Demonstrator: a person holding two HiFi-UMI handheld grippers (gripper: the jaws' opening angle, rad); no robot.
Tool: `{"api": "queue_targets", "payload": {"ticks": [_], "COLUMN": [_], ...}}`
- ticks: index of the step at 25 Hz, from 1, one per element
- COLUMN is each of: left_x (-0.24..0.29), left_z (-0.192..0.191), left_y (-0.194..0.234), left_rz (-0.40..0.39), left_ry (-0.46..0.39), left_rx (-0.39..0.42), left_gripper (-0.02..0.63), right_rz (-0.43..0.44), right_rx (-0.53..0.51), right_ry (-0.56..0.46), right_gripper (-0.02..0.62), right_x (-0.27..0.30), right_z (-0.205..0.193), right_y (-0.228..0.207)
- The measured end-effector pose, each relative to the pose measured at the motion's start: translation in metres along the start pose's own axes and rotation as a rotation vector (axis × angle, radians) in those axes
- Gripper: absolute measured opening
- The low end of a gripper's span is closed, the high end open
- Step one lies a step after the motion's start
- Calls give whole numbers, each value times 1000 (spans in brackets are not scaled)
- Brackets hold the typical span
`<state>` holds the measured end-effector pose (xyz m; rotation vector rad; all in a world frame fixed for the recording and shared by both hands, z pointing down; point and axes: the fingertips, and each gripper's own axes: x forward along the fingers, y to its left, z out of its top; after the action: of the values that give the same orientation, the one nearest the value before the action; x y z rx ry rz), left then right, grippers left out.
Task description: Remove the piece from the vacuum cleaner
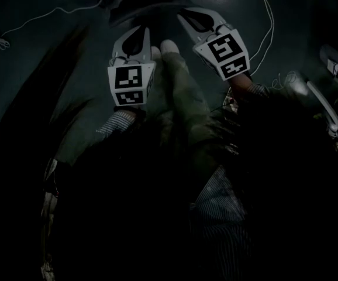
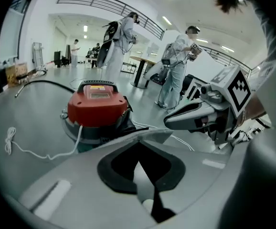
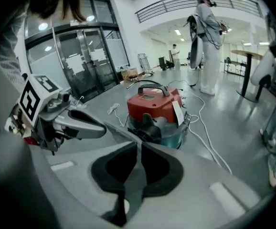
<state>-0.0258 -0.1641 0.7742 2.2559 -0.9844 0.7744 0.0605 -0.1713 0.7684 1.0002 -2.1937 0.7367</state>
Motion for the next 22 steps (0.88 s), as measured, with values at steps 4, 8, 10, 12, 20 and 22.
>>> {"api": "queue_targets", "payload": {"ticks": [4,8,10,12,20,22], "left_x": [14,29,35,40,55,56], "left_z": [19,12,1,-8,-18,-18], "left_y": [9,20,26,30,34,36], "left_rz": [-1,34,64,94,108,101], "left_ry": [15,126,198,253,344,360], "left_rx": [113,259,370,494,675,670], "left_gripper": [55,169,172,181,114,94], "right_rz": [21,37,33,23,37,28], "right_rx": [-127,-254,-317,-370,-516,-546], "right_ry": [52,142,184,217,310,333], "right_gripper": [45,94,97,98,84,64], "right_x": [11,25,31,38,57,59], "right_z": [5,-7,-14,-19,-31,-31], "right_y": [-6,-11,-13,-16,-16,-18]}}
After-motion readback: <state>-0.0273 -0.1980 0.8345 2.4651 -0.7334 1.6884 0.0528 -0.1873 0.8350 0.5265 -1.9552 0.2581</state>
